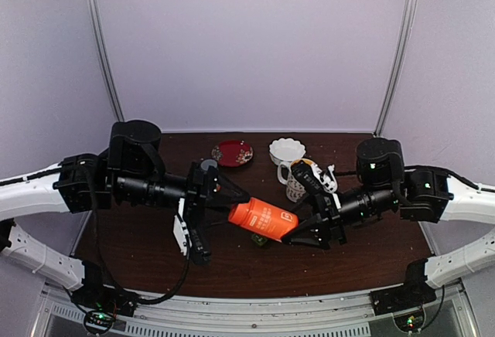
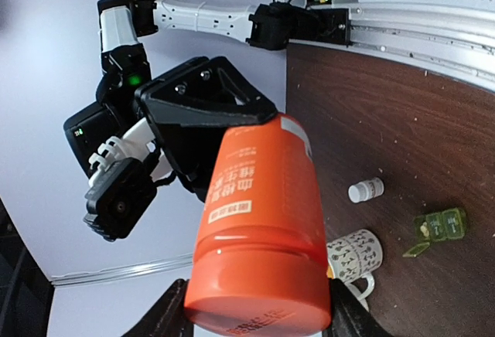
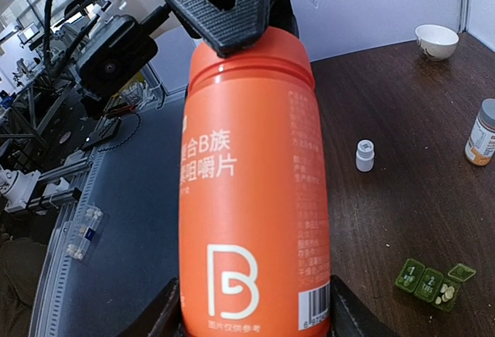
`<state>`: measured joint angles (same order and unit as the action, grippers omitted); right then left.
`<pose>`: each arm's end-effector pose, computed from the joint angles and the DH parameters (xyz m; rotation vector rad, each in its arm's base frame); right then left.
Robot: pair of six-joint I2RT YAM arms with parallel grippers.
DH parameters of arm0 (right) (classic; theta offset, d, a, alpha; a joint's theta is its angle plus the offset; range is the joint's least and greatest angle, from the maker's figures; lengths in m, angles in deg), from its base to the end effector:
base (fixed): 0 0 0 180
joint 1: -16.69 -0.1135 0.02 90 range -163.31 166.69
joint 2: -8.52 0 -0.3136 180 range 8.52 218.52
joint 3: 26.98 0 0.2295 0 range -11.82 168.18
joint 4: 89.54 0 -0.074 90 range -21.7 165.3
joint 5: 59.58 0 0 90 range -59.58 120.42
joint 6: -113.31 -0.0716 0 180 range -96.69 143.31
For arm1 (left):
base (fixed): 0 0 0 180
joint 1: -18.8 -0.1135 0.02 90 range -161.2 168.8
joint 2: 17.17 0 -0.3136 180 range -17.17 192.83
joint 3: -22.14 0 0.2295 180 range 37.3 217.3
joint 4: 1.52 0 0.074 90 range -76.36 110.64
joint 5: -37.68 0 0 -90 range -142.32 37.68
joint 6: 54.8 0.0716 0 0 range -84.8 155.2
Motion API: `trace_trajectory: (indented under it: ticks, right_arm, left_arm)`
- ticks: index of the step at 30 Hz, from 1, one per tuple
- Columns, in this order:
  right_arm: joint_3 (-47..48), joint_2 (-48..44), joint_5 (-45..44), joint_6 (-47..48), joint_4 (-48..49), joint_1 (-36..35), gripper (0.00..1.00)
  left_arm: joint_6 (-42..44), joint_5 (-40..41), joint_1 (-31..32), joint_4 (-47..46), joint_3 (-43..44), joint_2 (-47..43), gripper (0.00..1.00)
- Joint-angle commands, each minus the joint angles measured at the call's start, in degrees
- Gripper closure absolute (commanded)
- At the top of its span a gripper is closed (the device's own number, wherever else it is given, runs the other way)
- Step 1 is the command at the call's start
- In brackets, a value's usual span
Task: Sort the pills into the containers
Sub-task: Screw the lid of the pill bottle onto the pill bottle.
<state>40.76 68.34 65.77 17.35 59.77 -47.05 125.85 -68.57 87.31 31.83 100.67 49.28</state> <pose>0.0565 0.2082 0.3650 -1.4164 1.6380 1.3588 0.0737 -0.2419 0.3972 1.9197 0.1627 -0.0169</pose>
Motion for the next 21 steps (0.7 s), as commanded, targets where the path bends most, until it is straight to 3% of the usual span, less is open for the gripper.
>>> trace_trajectory:
  ticks: [1, 5, 11, 12, 13, 14, 18, 21]
  right_arm:
    - [1.7, -0.7, 4.6, 0.1, 10.8, -0.2, 1.00]
    - [2.5, -1.3, 1.7, 3.0, 7.0, 0.0, 1.00]
    - [3.7, -3.5, -5.3, 10.0, -1.4, 0.0, 1.00]
    - [3.9, -3.8, -6.3, 11.1, -2.9, 0.0, 1.00]
    - [4.2, -4.0, -7.2, 12.0, -4.2, 0.0, 1.00]
    - [4.4, -4.2, -8.0, 12.9, -5.3, -0.1, 1.00]
    - [5.1, -4.3, -10.8, 15.2, -7.7, 0.0, 1.00]
    - [5.1, -4.3, -13.8, 16.4, -7.5, -0.1, 1.00]
  left_arm:
    - [6.8, 8.9, 0.3, -2.2, -3.8, 1.0, 0.96]
    - [0.5, 8.7, 0.4, -5.3, -5.9, -0.1, 0.54]
    - [-18.3, 2.8, 0.4, -13.1, -11.4, -5.4, 0.34]
    - [-22.7, 1.5, 0.4, -13.2, -11.6, -6.5, 0.26]
    - [-25.8, 0.5, 0.4, -13.1, -11.8, -7.1, 0.08]
    - [-28.9, -0.5, 0.5, -13.1, -11.8, -7.8, 0.03]
    - [-42.0, -0.6, 0.5, -16.1, -12.7, -9.9, 0.03]
    - [-57.2, 3.9, 0.5, -17.8, -12.2, -11.0, 0.03]
